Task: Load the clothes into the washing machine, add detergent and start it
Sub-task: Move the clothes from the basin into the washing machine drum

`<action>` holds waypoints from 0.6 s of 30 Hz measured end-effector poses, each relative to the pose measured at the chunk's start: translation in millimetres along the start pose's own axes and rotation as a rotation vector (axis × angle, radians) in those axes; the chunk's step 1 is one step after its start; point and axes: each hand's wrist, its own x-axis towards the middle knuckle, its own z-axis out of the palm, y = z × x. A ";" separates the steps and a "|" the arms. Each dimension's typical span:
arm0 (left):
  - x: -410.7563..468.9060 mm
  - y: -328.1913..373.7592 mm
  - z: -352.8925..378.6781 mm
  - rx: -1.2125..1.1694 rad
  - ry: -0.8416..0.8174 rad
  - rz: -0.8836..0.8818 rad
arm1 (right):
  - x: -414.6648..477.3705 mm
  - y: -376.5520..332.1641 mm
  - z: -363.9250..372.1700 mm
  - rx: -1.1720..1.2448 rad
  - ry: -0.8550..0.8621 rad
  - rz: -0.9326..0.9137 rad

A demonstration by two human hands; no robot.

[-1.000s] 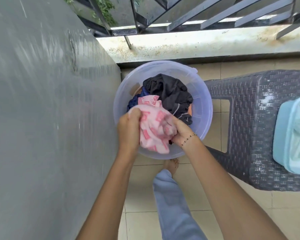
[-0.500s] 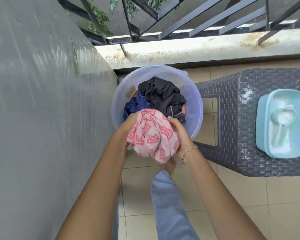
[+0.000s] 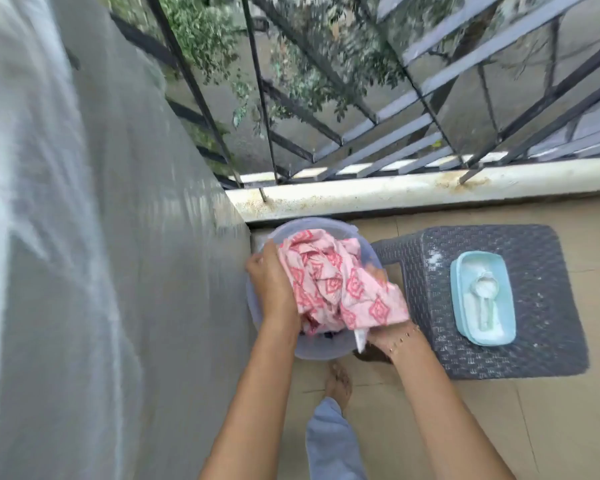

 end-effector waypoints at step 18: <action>-184.8 155.0 -98.1 0.145 -0.435 0.439 | -229.9 -23.5 186.1 -0.162 -0.257 -0.439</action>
